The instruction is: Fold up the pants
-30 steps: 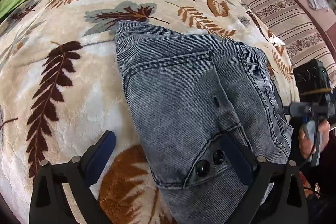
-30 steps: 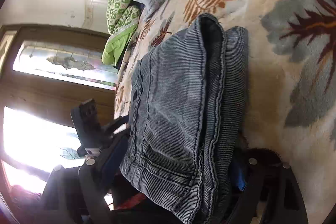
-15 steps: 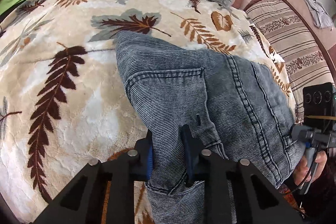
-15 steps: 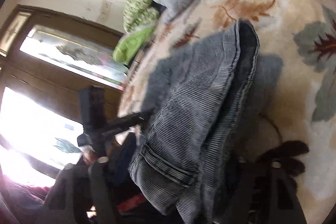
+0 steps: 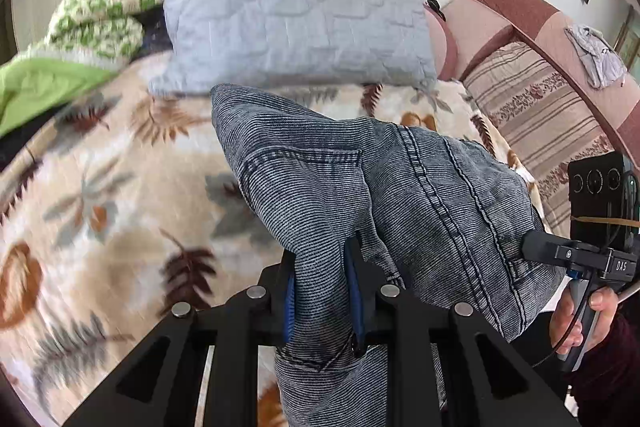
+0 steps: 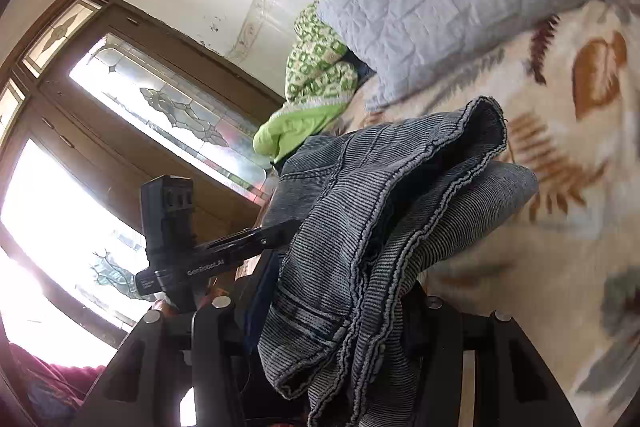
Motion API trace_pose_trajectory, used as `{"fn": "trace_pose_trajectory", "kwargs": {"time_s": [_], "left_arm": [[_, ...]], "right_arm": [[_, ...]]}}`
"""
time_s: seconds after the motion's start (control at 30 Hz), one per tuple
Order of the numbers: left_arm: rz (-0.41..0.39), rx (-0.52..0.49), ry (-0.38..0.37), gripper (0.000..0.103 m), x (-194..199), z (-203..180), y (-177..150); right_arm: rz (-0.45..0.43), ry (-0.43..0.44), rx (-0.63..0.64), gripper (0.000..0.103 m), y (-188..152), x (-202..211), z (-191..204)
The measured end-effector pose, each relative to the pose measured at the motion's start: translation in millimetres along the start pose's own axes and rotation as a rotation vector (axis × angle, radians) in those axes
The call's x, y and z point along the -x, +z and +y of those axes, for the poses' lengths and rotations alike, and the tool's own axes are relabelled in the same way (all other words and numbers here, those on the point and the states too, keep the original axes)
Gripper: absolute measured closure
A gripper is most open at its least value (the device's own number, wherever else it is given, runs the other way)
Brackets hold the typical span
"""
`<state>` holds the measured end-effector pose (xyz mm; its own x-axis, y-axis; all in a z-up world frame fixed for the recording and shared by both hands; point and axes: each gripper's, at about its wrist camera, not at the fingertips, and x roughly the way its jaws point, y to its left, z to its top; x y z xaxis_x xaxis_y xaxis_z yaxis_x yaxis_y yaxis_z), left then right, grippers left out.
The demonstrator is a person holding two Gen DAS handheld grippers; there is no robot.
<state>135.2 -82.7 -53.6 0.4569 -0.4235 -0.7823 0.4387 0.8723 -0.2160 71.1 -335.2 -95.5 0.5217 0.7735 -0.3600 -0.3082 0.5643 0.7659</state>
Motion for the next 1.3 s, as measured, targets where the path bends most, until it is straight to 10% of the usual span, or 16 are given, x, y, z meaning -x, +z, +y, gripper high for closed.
{"fn": "trace_pose_trajectory", "kwargs": {"time_s": [0.3,0.67,0.77,1.1,1.3], "left_arm": [[0.071,0.079,0.061,0.080,-66,28,14],[0.137,0.096,0.153,0.073,-101,41,-14],[0.195,0.094,0.184,0.055,-118,37,-18],[0.168,0.115,0.183,0.055,-116,37,-23],[0.145,0.088,0.259,0.052,-101,27,-17]], "right_arm": [[0.021,-0.080,-0.057,0.050,45,-43,-44],[0.105,-0.171,-0.390,0.052,8,-73,-147],[0.102,-0.203,-0.373,0.053,10,-72,-143],[0.142,-0.197,-0.384,0.049,9,-69,-140],[0.148,-0.404,-0.220,0.038,25,-49,-101]]}}
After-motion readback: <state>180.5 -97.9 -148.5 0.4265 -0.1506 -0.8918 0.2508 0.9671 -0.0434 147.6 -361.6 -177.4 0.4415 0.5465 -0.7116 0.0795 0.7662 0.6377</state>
